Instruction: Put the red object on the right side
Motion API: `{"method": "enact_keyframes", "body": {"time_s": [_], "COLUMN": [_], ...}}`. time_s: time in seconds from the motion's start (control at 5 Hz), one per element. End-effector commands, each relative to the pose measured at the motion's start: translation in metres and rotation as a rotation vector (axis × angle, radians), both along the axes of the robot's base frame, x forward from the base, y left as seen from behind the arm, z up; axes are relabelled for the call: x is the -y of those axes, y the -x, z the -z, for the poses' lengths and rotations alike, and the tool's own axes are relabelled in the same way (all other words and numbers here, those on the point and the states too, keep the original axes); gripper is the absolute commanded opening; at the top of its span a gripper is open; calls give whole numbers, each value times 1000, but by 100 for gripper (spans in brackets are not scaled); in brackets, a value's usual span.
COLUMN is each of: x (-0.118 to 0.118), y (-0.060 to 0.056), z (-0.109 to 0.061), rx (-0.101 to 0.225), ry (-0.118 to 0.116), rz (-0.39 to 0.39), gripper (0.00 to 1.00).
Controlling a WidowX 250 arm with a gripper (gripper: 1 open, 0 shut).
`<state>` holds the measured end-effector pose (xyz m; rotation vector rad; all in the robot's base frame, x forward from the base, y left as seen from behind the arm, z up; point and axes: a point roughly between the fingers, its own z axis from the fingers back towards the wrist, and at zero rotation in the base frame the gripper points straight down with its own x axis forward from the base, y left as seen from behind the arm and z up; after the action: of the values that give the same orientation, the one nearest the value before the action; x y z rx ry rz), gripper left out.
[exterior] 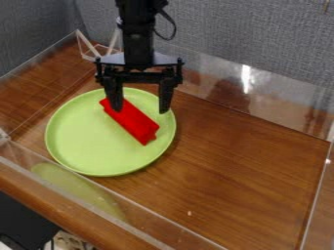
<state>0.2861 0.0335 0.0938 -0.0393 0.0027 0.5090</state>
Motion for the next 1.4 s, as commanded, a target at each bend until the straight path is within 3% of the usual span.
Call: {"method": "enact_keyframes", "body": {"time_s": [0.0,0.2,0.4,0.6,0.8,1.2], "x": [-8,-14,-21,-13,-8,-32], "y": [1,8,10,4,-7,-7], "z": [4,11,9,1,3,-7], "rx": [65,99,126,148,164,201], "ry": [4,12,25,45,50,44], "rz": [-247,-480,-574,-500,-444,-472], "gripper": [100,100,100,100,100,100]}}
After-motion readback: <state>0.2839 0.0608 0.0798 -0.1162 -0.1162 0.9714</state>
